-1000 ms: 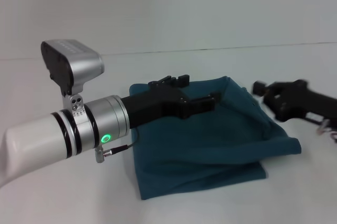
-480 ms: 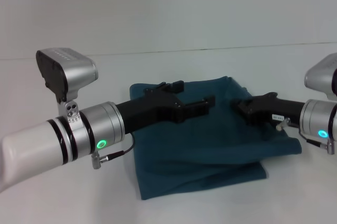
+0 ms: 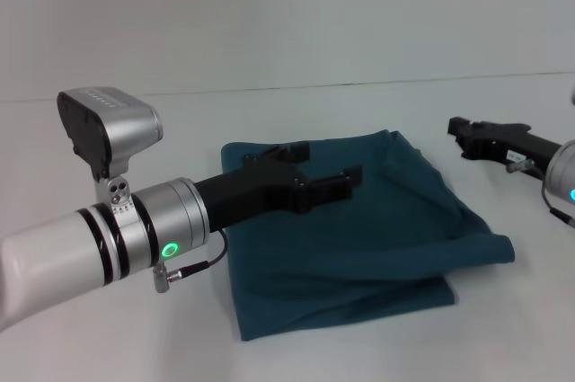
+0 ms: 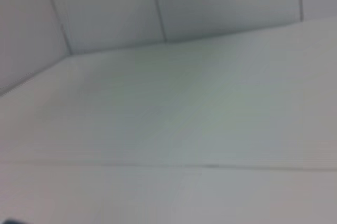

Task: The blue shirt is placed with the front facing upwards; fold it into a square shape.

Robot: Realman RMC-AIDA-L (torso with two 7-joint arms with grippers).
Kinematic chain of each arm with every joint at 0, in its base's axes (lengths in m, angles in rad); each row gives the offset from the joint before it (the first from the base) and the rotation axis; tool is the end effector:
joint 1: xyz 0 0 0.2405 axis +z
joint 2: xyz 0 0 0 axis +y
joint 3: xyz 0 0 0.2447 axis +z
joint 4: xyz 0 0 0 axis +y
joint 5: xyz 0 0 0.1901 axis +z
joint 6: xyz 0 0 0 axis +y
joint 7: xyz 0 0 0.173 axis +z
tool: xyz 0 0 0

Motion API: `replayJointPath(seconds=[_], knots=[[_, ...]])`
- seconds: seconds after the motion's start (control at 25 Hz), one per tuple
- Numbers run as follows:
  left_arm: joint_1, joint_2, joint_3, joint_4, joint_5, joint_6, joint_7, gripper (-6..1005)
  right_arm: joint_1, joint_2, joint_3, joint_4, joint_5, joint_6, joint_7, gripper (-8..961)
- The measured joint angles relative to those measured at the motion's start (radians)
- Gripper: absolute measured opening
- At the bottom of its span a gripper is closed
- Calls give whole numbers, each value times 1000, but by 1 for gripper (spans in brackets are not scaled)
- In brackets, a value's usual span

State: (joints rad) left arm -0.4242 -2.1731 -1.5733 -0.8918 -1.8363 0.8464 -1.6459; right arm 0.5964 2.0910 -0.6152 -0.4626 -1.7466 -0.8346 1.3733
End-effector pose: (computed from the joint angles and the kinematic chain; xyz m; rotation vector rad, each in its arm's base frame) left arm -0.1369 0.3458 -0.0941 -2.4978 -0.8435 -0.8726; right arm 0.2931 0.4049 -0.0029 -1.9961 0.9823 0.5611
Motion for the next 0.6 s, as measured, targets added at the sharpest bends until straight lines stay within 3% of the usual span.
replayJointPath(seconds=[0.16,0.4,0.6], knots=[[1,0,1,5,0,0,5,949,-16,-2,-2,-5,25,-39,-26,57],[4,-1,1,16,-7,-1,14,948,-43,-4,-38,-4,-3,-273,-124,59],[-4,-1,1,25,-9,-7,14,948,-33,-2,-125,15,-64,-280,-133,61]])
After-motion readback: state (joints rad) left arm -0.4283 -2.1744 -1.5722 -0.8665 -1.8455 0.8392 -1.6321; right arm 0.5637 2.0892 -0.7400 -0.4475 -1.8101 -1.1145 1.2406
